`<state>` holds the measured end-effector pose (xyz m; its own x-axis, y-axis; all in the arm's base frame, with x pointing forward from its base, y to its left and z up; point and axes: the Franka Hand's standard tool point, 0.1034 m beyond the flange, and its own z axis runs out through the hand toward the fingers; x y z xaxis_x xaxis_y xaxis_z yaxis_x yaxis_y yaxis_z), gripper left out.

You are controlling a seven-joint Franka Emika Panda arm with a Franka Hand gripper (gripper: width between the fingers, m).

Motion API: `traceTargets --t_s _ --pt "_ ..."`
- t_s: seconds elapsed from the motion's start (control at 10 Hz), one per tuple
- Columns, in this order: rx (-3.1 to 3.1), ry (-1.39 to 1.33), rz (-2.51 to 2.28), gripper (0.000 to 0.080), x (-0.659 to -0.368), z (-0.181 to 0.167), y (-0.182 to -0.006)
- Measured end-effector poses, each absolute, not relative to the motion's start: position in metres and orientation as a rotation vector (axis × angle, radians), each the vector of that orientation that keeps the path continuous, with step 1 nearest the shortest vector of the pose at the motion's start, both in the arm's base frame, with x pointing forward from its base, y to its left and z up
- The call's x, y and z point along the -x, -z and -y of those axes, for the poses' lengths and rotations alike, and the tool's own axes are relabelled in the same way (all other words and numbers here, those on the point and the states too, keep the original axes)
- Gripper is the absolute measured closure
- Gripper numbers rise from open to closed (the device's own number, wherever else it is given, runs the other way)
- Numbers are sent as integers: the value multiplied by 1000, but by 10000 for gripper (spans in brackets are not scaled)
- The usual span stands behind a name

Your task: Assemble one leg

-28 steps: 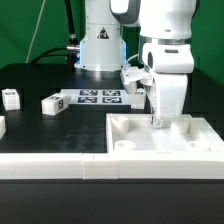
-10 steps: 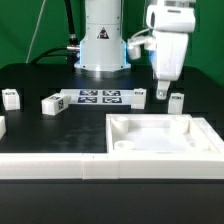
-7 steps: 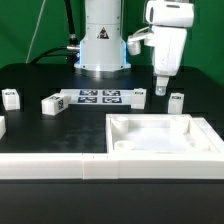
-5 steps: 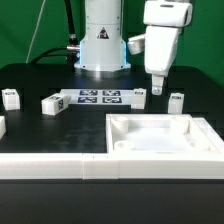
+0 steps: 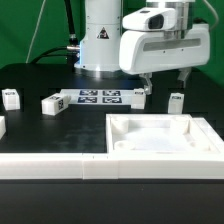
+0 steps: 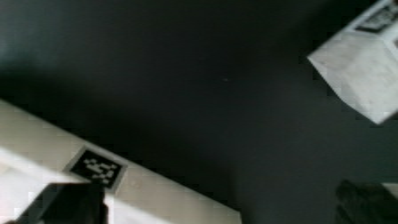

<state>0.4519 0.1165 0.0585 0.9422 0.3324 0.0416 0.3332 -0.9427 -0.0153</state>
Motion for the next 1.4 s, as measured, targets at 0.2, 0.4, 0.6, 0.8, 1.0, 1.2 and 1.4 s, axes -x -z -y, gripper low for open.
traceTargets --t_s 0.2,0.4,0.6,0.8,1.0,1.2,1.4 --pt "3089 43 220 150 -450 -123 -57" --pt "3074 31 -59 150 -448 -126 -57" --pt "3020 24 -385 150 -436 -130 -51" --pt "2961 5 -630 150 -417 -136 -43" --pt "2974 -41 -584 150 -417 -134 -42" --pt "2987 -106 -543 150 -413 -132 -41" --pt "2994 -309 -453 150 -405 -138 -37"
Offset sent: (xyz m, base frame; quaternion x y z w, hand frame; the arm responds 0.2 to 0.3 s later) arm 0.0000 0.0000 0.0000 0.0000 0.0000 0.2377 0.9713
